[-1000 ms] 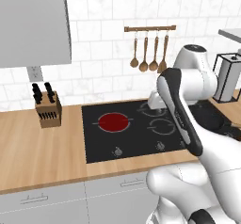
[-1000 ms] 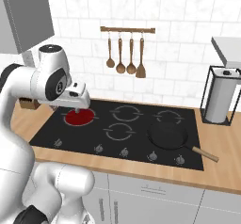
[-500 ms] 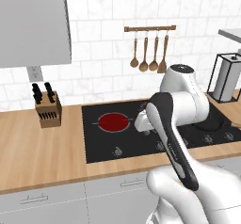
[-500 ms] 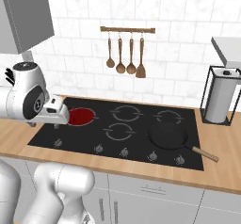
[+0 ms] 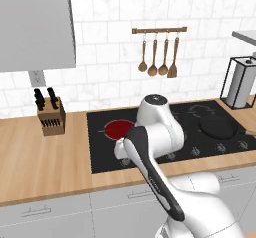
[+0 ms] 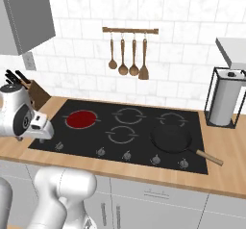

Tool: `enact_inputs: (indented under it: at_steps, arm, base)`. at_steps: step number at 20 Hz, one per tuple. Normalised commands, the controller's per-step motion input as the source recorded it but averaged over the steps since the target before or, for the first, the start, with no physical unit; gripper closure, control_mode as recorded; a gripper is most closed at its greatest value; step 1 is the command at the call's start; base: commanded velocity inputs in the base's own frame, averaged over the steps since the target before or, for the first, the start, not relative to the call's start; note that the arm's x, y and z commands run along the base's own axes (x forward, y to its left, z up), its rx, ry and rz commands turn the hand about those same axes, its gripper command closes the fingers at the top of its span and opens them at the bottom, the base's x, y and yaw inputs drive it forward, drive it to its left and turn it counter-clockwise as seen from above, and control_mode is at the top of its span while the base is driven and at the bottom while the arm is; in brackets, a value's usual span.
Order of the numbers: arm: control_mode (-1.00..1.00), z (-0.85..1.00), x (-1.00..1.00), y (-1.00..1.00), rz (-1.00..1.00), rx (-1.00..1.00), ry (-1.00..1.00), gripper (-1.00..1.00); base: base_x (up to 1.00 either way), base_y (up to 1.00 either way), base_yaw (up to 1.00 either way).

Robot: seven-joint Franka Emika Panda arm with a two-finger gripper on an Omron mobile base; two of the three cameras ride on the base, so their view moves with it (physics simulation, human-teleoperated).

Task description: Turn off the front left burner of the stove.

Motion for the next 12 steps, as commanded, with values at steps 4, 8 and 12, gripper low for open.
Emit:
enact_inputs:
  at_steps: [4,8,12]
  arm:
    - [-1.00,-0.21,0.68,0.02,0.00,0.00,-0.02,-1.00]
    - [-1.00,-0.45,0.68,0.00,0.00,0.00,0.00,-1.00]
    - [-1.00,-0.63,0.67,0.00,0.00,0.00,0.00,-1.00]
  base:
    - [0.00,0.00,0.00]
    - [0.00,0.00,0.00]
    - [0.00,0.00,0.00]
